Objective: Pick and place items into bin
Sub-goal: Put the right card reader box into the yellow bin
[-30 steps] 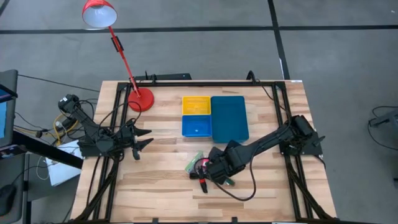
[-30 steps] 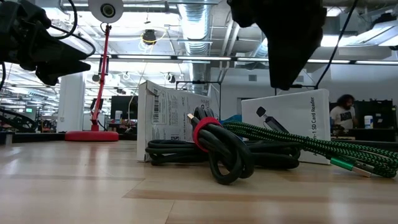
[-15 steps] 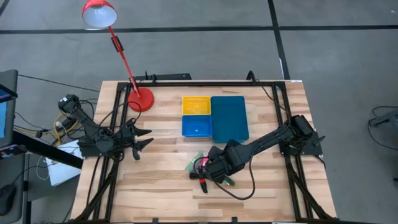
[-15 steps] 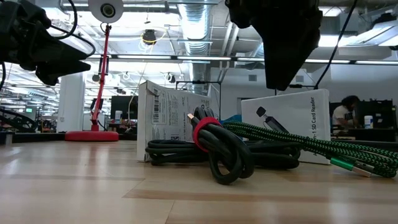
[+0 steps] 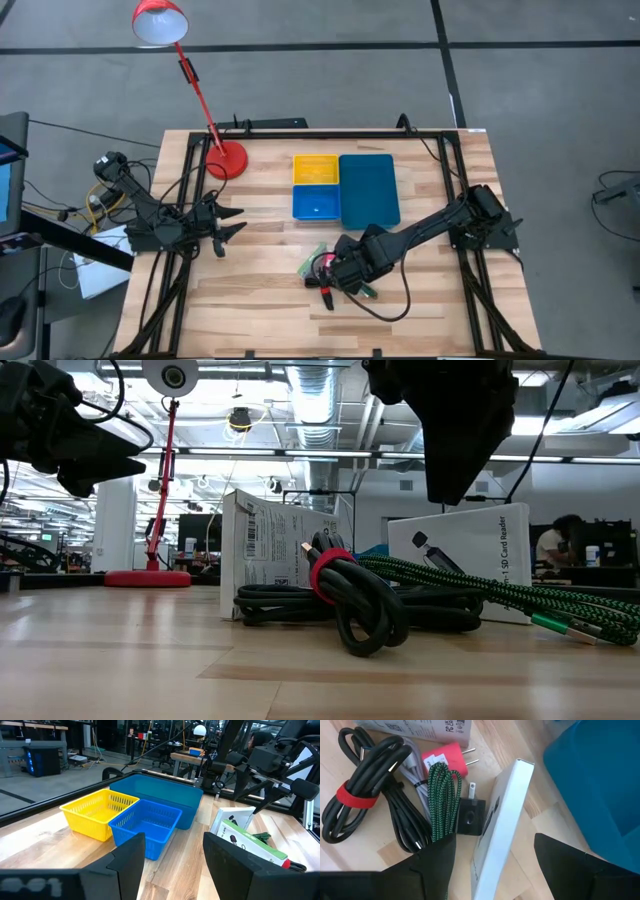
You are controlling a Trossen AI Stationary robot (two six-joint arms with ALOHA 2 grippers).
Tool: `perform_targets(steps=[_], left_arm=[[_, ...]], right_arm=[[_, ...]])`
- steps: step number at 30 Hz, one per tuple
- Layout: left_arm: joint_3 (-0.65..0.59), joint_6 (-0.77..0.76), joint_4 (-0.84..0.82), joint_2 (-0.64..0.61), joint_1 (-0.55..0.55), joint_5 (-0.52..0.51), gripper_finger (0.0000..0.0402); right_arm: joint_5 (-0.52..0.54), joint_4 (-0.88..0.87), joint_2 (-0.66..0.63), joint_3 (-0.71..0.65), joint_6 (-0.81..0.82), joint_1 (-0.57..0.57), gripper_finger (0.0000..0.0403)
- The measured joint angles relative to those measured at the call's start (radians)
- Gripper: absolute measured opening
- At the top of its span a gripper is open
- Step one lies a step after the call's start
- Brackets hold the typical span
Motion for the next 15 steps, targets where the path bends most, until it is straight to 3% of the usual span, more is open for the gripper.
perform_targets(steps=[15], left_arm=[[0.0,0.0,0.0,0.0,0.0,0.0,0.019]], right_arm=[[0.002,0.026,-0.001,-0.024,-0.068,0.001,0.0265]])
